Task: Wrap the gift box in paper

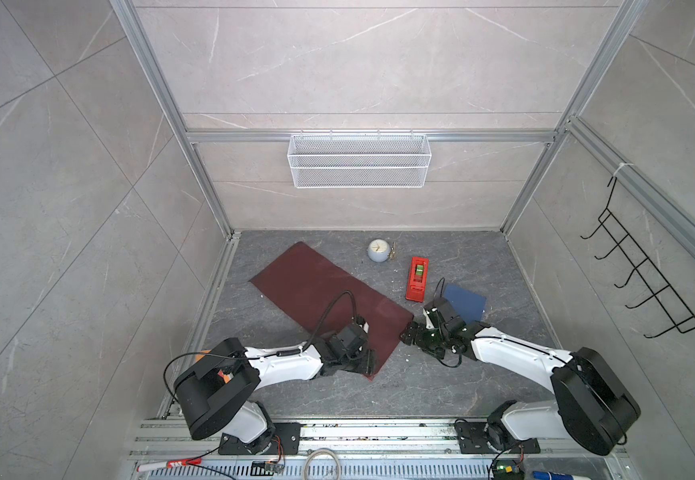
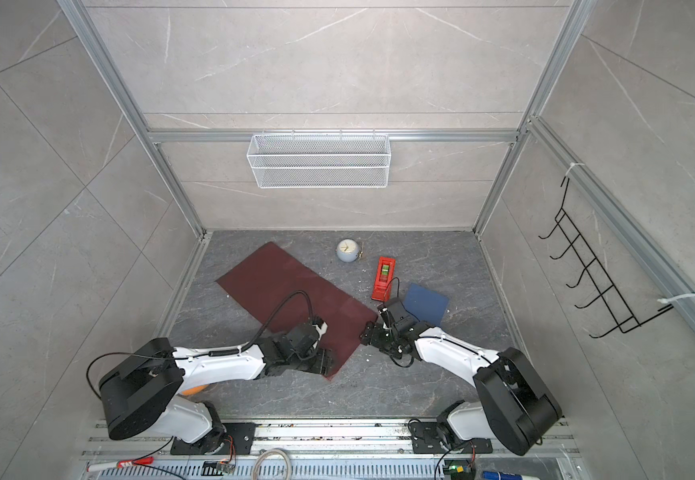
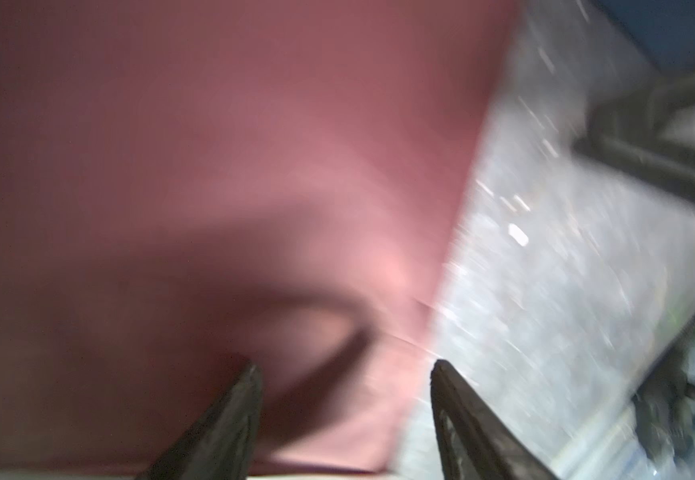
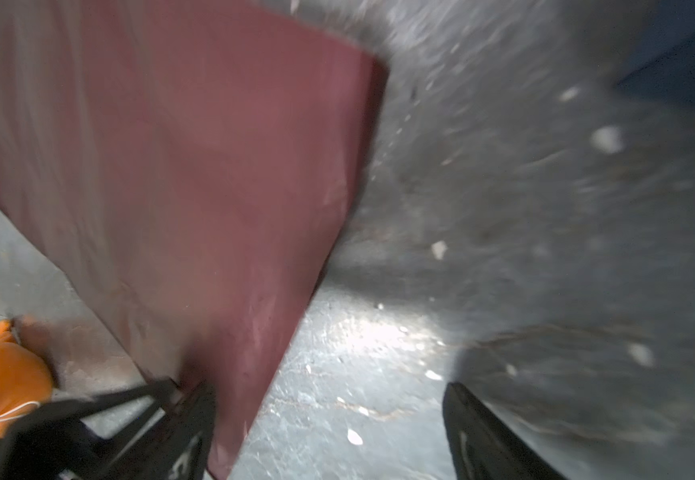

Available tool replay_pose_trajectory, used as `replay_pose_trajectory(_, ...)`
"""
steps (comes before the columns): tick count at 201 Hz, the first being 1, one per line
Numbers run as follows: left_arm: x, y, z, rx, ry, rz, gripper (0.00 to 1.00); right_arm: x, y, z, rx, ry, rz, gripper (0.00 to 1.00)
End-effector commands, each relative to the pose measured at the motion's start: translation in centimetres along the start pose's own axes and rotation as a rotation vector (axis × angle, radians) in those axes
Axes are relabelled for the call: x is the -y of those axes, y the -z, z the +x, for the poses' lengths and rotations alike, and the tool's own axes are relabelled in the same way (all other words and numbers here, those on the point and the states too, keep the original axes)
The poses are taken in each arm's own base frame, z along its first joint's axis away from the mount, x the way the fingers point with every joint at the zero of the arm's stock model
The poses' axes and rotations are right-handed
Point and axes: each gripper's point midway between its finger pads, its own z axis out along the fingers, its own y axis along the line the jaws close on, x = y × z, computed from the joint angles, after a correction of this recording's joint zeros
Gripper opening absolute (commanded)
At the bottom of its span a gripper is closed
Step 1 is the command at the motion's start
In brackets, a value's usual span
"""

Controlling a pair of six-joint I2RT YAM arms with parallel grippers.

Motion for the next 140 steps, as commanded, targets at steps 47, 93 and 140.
replay_pose_trajectory(47, 3.0, 5.8, -6.1, 0.180, -0.052, 0.129, 0.72, -0.5, 2.3, -0.8, 0.064, -0.015, -0.059, 0.83)
replay_pose_trajectory(93, -8.6, 11.3, -11.2, 0.333, 0.180, -0.076, 0.74, -4.1, -0.9, 2.2, 0.020, -0.003, -0.078, 0.83)
replay_pose_trajectory(140, -11.6, 11.6, -13.4, 0.357, 0.263, -0.102, 0.75, -3.5, -3.2, 2.8, 0.074, -0.069, -0.046, 0.80)
